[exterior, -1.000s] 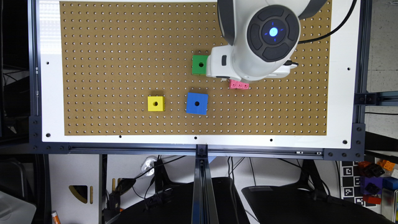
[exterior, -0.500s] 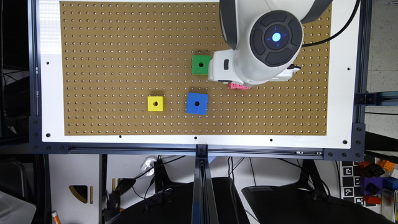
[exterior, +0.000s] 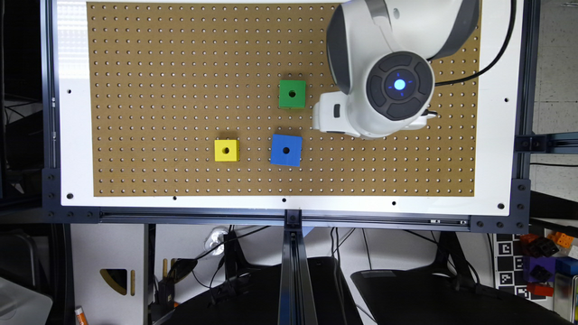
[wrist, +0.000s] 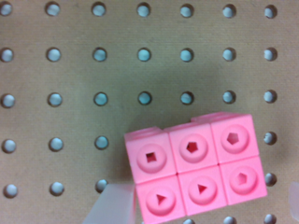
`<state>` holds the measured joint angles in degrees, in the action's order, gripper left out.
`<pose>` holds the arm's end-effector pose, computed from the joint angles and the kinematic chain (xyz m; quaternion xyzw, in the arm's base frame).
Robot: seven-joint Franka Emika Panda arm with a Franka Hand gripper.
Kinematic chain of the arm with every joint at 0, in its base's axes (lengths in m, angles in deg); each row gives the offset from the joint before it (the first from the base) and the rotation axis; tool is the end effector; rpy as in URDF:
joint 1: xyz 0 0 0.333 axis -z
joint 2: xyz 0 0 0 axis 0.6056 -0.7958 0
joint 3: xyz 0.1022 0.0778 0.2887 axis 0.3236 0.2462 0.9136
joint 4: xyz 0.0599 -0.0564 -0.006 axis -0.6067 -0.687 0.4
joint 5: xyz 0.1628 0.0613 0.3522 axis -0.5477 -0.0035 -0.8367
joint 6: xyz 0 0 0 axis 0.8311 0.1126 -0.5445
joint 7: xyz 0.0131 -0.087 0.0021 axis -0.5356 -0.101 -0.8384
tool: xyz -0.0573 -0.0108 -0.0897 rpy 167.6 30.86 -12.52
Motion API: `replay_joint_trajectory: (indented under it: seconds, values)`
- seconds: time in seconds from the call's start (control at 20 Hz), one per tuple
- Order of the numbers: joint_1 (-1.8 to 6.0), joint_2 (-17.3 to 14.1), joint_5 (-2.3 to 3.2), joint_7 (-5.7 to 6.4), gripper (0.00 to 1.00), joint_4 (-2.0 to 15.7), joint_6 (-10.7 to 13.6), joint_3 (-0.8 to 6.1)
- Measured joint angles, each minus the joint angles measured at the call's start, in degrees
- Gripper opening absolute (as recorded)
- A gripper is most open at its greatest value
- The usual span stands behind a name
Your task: Pick up pink block.
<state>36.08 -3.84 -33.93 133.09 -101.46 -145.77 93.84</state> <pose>0.5635 0.1561 0.1936 -0.9252 0.3757 0.0026 0.0533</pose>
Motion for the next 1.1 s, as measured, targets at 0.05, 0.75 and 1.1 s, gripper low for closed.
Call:
replay_joint_trajectory:
  seconds: [0.05,0.75,1.1]
  values:
    - [0.0,0.0,0.0,0.0,1.0,0.01,0.0,0.0]
    - [-0.02,0.0,0.0,0.0,1.0,-0.72,0.19,0.0]
    - [-0.02,-0.37,0.0,0.0,1.0,-1.23,0.14,-0.01]
